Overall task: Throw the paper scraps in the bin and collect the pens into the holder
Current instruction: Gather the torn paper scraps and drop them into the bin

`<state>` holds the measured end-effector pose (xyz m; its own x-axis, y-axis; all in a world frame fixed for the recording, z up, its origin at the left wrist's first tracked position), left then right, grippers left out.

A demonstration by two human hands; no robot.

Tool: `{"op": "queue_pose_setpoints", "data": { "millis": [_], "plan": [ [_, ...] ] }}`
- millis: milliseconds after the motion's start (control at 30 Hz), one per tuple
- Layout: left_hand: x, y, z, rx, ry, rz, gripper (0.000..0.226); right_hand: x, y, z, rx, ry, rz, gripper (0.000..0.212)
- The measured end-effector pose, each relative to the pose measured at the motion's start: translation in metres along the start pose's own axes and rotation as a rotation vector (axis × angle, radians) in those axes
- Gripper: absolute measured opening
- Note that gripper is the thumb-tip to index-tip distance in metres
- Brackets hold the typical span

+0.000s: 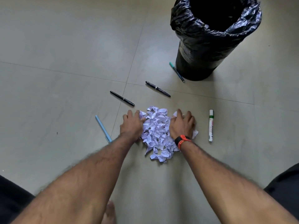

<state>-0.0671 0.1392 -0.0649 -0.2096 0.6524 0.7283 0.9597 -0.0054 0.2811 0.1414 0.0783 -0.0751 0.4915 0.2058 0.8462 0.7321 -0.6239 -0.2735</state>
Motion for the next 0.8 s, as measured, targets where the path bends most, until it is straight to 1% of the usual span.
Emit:
{"op": "queue_pose_setpoints", "data": {
  "millis": [133, 200, 267, 333, 400, 467, 533, 667, 733, 800],
  "plan": [
    [-0.012, 0.033, -0.004, -0.082, -0.046, 0.043, 0.049, -0.006, -0.015, -0.013, 0.112, -0.027, 0.046, 0.041],
    [-0.007, 0.04, -0.004, -0.083, -0.021, 0.087, 0.049, 0.005, -0.013, -0.015, 0.138, 0.015, 0.082, 0.04],
    [0.004, 0.033, -0.004, -0.039, 0.023, 0.071, 0.052, 0.02, -0.002, -0.012, 0.107, 0.079, 0.125, 0.039],
    [0.012, 0.015, -0.004, 0.041, 0.052, 0.026, 0.057, 0.033, 0.014, -0.004, 0.015, 0.092, 0.165, 0.036],
    [0.01, -0.006, -0.001, 0.116, 0.002, -0.029, 0.059, 0.035, 0.027, 0.001, -0.063, 0.022, 0.151, 0.034],
    [0.003, -0.015, 0.002, 0.131, -0.073, -0.081, 0.057, 0.029, 0.03, 0.003, -0.088, -0.094, 0.104, 0.034],
    [-0.002, -0.005, 0.004, 0.094, -0.104, -0.099, 0.054, 0.023, 0.022, 0.003, -0.053, -0.182, 0.058, 0.036],
    [-0.011, 0.031, 0.002, -0.046, -0.172, -0.126, 0.051, 0.016, -0.004, -0.006, 0.129, -0.299, 0.026, 0.043],
    [-0.014, 0.042, -0.004, -0.109, -0.183, -0.117, 0.051, 0.022, -0.005, -0.012, 0.158, -0.279, 0.079, 0.042],
    [-0.008, 0.044, -0.011, -0.101, -0.121, -0.092, 0.049, 0.031, 0.008, -0.016, 0.081, -0.188, 0.143, 0.041]
  ]
}}
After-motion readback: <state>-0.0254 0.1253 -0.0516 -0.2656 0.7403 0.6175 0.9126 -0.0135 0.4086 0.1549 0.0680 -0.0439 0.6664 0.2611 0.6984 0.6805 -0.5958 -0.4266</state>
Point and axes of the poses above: each hand's wrist, its own z-axis towards the middle knuckle, its own x-axis out of the back of the hand, y = z × x, the point moved 7 cm from there along z, towards the middle knuckle, and after that the axes turned 14 degrees about -y, right-handed, at the moved point
